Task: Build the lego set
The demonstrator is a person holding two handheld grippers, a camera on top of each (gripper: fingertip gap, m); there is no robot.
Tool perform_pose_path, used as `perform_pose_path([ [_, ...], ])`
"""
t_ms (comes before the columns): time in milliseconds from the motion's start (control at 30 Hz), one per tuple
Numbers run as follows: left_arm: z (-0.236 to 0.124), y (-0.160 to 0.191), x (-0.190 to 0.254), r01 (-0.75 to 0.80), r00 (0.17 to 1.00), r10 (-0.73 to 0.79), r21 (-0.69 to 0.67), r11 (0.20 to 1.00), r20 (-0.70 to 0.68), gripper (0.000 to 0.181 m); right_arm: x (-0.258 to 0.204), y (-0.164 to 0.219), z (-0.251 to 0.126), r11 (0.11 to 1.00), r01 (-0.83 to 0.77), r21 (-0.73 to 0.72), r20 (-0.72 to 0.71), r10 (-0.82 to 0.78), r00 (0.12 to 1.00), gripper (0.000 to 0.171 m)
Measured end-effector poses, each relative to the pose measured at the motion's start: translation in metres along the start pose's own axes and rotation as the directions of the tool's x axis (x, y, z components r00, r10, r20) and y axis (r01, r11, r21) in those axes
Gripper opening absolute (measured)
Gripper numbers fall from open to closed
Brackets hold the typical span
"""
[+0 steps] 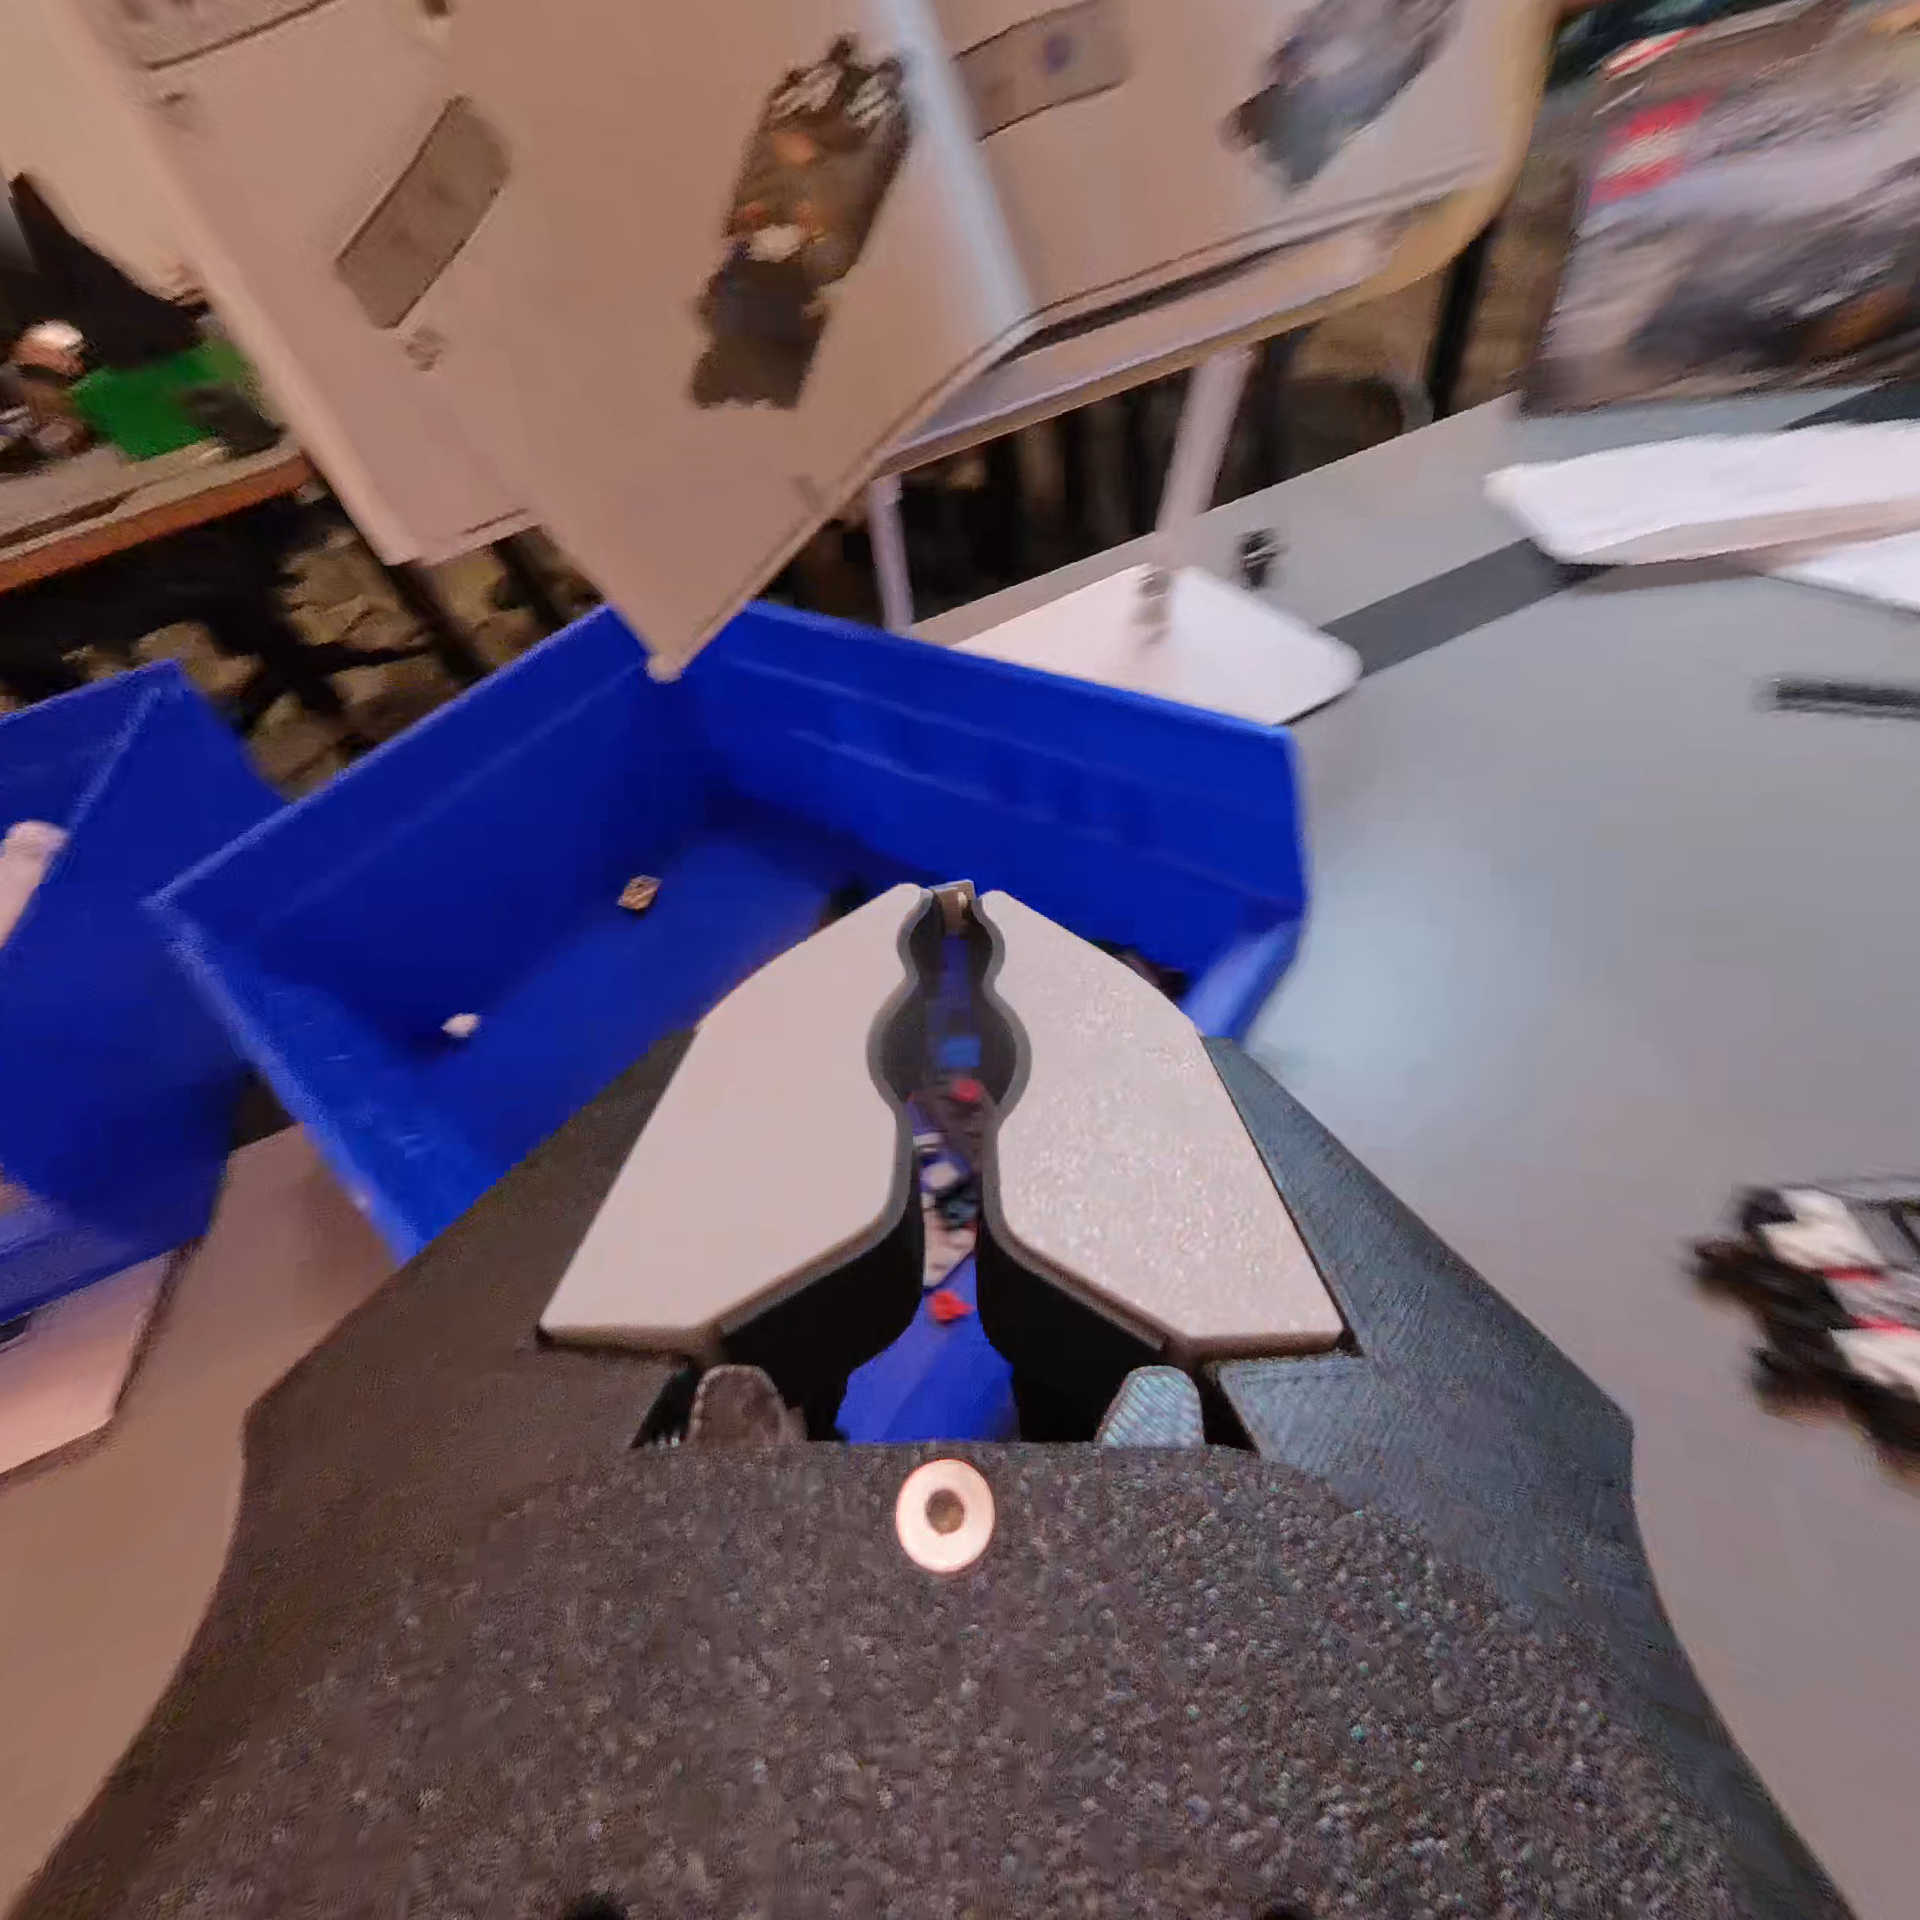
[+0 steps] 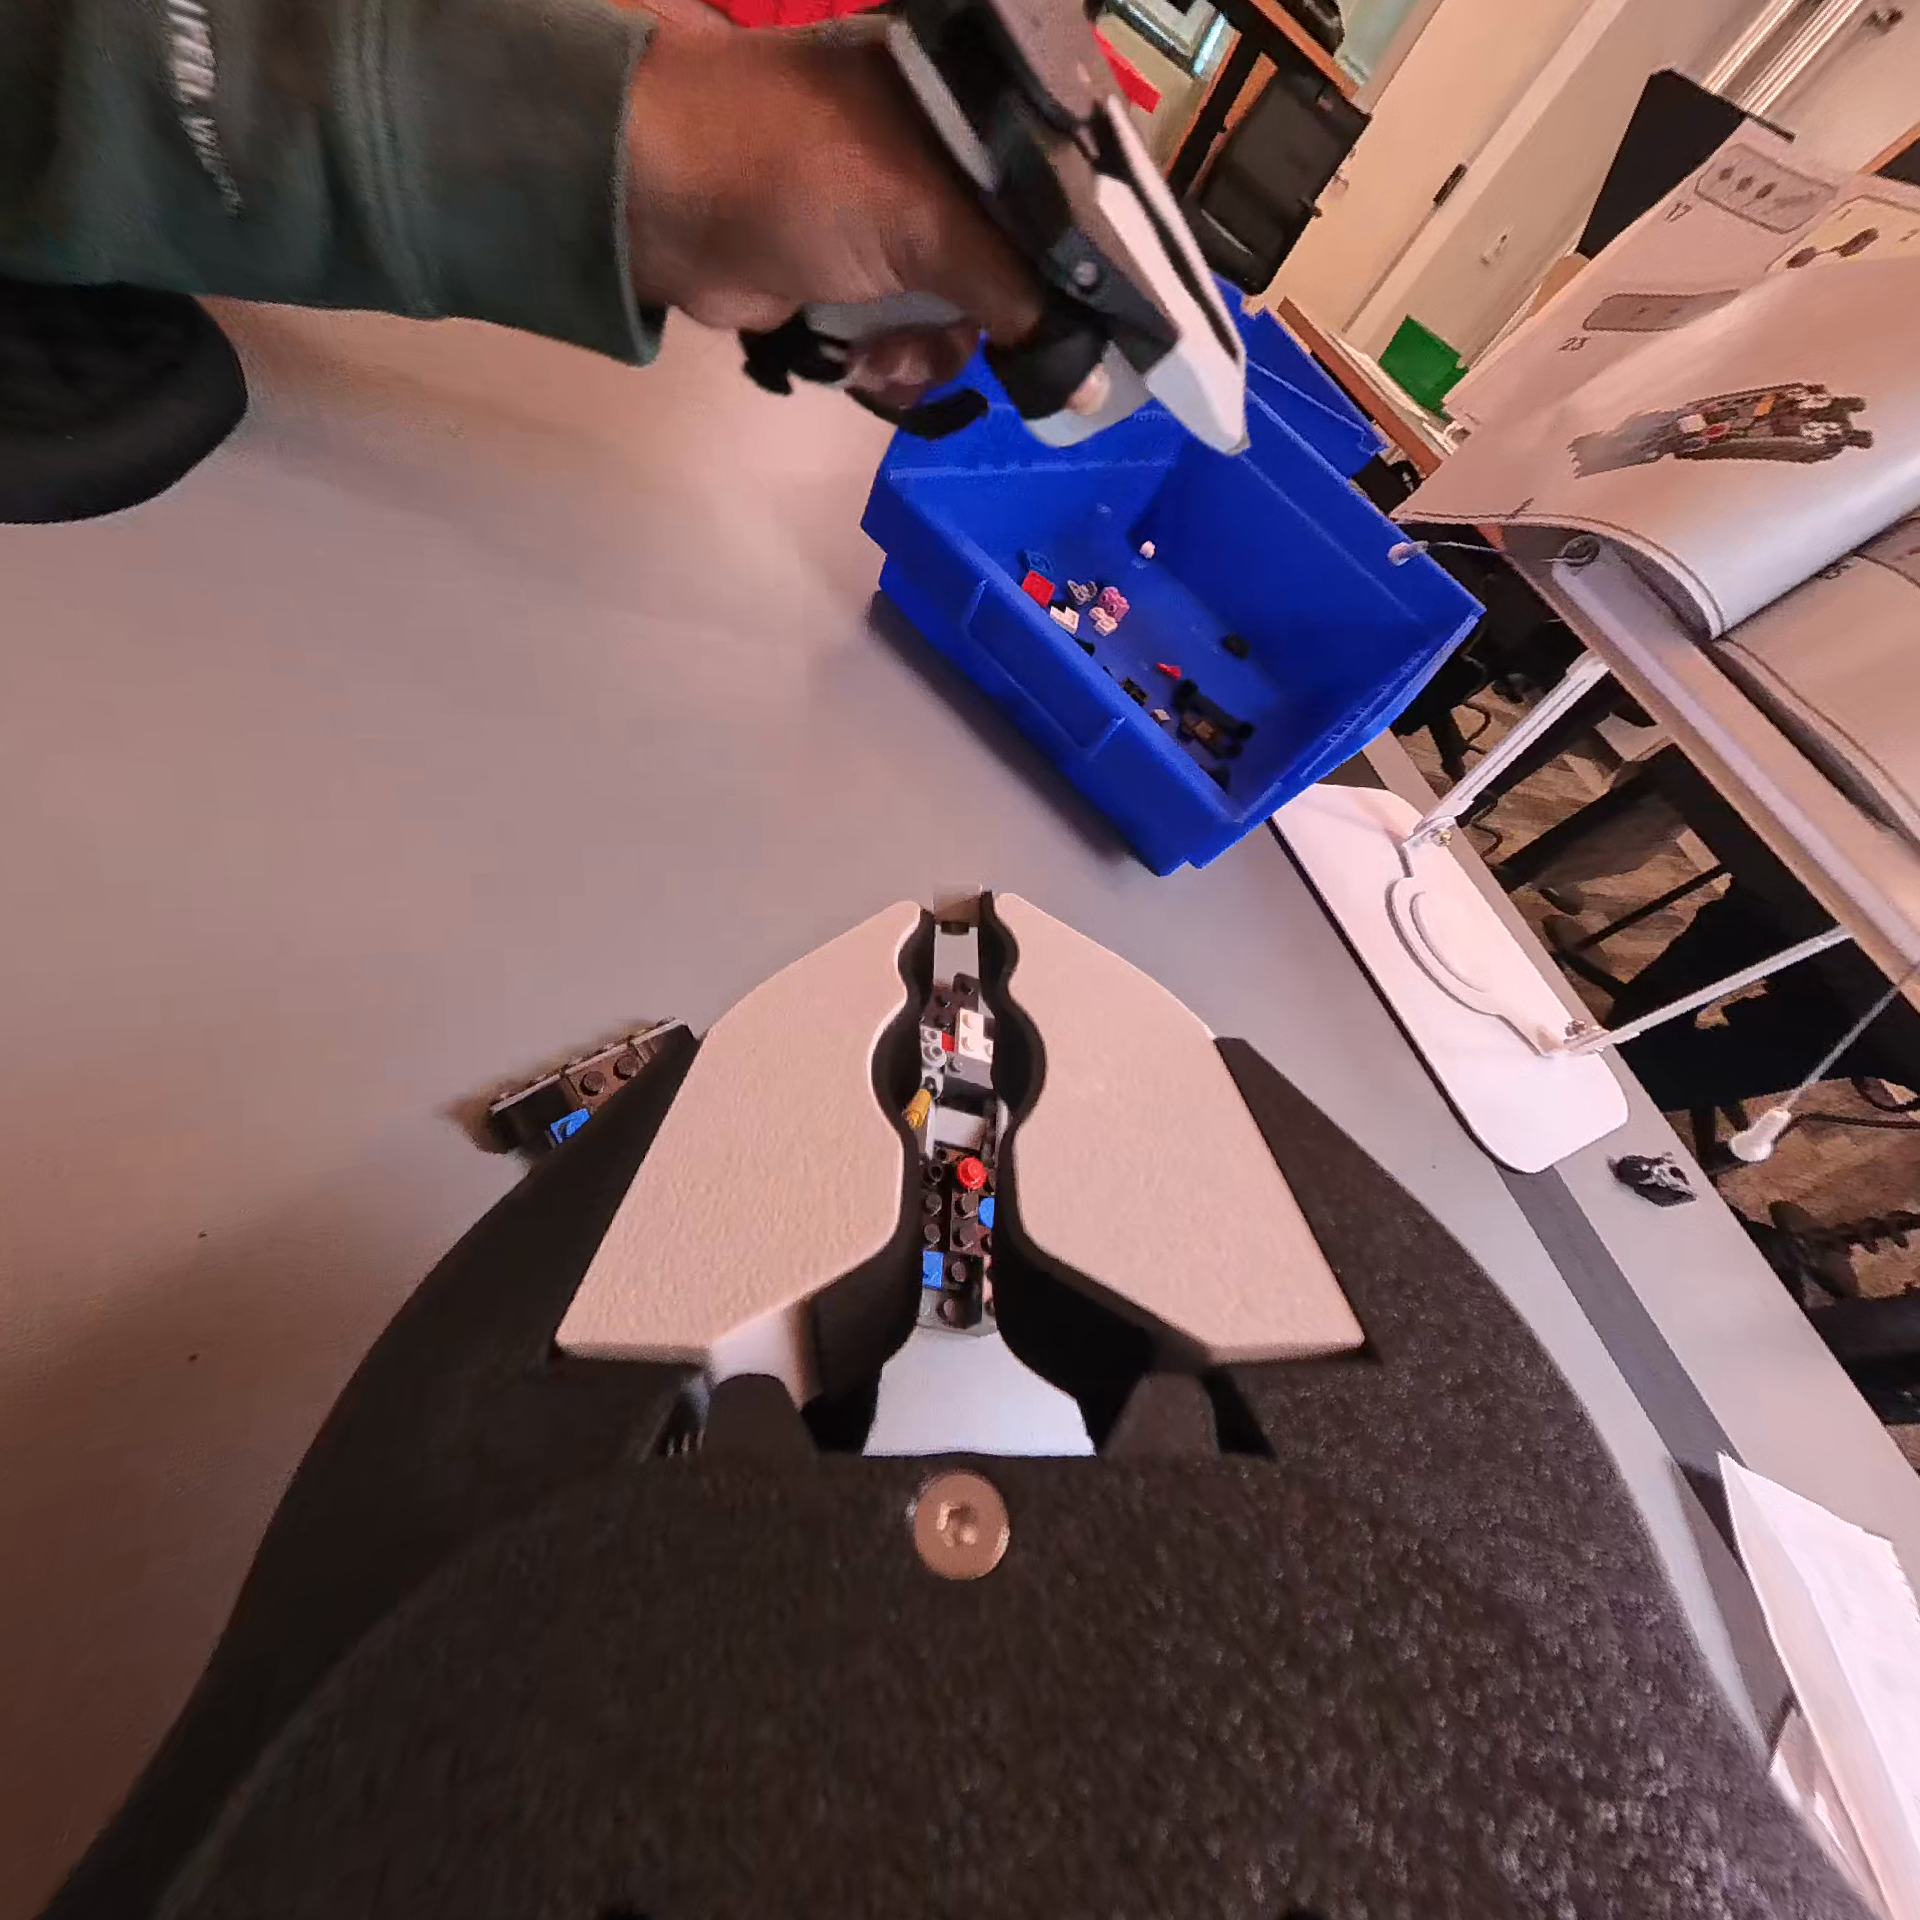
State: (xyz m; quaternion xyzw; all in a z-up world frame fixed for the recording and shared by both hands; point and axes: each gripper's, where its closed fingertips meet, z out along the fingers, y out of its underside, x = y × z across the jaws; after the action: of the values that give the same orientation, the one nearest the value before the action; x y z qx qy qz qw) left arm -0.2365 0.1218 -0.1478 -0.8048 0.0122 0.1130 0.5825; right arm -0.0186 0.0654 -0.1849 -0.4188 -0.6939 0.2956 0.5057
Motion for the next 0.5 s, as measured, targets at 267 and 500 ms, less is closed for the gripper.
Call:
perform_pose_path([
  [267, 0.044, 0.067, 0.011, 0.049, 0.991, -0.094, -0.405, 0.913, -0.093, 0.038, 0.000, 0.006, 0.001, 1.000, -0.008, -0.024, -0.001, 0.008, 1.000, 0.008],
  [500, 0.036, 0.075, 0.022, 0.060, 0.971, -0.157, -0.453, 0.889, -0.179, 0.033, -0.001, 0.014, 0.004, 0.999, -0.025, -0.046, 0.009, 0.025, 1.000, 0.008],
])
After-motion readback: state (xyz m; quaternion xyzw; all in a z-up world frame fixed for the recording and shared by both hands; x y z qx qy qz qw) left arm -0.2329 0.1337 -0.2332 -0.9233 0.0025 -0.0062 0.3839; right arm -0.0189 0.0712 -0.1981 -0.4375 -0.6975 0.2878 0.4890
